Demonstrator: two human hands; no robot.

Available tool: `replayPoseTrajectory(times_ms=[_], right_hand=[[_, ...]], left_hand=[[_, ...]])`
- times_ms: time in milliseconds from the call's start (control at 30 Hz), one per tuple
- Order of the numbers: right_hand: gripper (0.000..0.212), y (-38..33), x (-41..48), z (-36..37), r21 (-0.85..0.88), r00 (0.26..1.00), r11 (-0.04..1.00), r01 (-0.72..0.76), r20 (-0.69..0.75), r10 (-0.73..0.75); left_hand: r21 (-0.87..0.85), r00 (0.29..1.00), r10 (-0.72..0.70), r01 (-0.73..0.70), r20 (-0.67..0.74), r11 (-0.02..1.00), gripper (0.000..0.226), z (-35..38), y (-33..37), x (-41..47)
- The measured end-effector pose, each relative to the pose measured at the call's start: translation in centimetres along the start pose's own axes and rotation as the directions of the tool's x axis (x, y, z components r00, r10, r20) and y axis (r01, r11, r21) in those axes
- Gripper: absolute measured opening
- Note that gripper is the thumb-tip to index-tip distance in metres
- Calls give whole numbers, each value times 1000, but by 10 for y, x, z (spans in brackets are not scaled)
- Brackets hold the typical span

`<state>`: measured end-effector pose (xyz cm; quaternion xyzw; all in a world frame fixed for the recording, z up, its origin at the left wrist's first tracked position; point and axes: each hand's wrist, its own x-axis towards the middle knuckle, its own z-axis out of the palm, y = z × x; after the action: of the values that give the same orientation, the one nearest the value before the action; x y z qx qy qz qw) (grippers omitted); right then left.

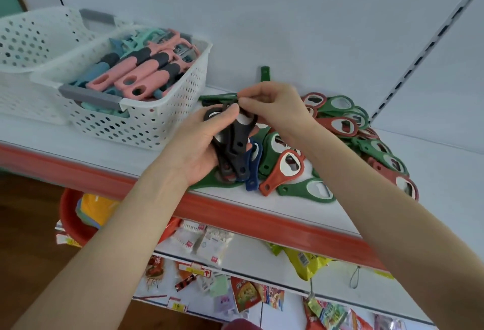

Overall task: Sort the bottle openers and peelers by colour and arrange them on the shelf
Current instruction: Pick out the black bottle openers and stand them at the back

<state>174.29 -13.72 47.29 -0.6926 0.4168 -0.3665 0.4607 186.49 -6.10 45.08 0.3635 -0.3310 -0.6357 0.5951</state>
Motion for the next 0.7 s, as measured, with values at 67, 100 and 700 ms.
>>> replayPoseTrajectory(times_ms=[67,100,700], right_hand=[[12,0,7,0,-31,996,999,13,88,-10],[10,-1,11,-2,-51,993,998,19,115,-13],[36,35,88,-41,-655,995,754,56,101,13]], left_hand=[[7,999,-1,1,-33,1000,29,1,-1,2],[1,998,-9,9,-57,1000,28,0,-2,3],[-17,969,51,-57,-240,998,6,-3,-4,16]])
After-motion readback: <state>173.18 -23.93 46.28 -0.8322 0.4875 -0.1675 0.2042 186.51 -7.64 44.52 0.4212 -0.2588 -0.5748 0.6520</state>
